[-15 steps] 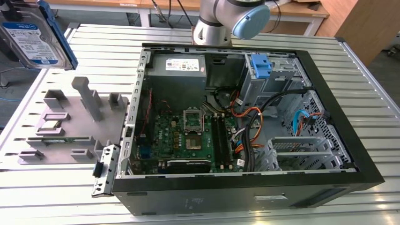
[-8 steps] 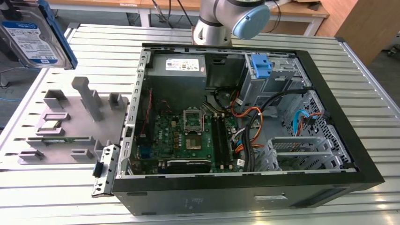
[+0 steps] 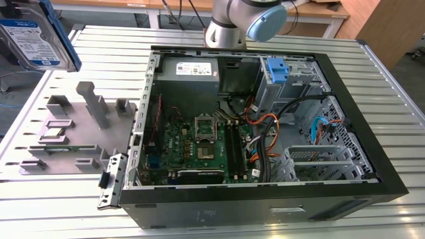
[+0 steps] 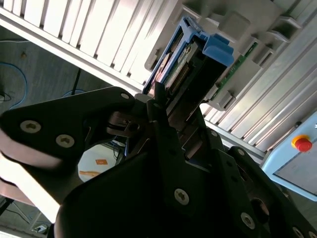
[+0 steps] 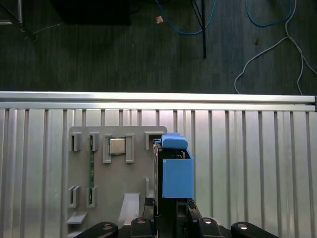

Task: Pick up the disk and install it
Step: 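Pick up the disk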

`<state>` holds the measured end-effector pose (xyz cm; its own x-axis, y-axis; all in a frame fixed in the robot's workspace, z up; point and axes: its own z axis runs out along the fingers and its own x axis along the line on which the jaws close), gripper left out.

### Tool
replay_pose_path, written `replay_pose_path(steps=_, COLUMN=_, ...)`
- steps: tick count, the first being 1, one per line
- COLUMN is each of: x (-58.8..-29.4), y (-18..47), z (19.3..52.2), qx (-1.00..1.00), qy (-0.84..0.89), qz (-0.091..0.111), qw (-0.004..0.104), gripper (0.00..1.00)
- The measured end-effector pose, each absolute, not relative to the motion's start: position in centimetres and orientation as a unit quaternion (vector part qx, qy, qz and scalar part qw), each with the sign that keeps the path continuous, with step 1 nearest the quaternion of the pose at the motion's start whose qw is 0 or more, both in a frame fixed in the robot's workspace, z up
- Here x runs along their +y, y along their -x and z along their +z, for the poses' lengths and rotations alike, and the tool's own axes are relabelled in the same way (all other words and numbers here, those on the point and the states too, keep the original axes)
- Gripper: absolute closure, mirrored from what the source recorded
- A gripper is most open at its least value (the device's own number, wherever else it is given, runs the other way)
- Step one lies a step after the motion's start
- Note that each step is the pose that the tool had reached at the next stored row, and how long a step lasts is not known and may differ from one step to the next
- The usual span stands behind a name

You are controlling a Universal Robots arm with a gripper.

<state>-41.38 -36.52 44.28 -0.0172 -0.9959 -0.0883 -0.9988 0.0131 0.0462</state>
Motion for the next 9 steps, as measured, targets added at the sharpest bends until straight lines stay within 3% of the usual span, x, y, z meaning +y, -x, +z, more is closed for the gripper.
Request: replay_pose_path(steps=9, x=-36.51, y=41.38, z=44.63, qx=0.712, qy=0.701, qz=0.048, qw=0.015, gripper=0.65)
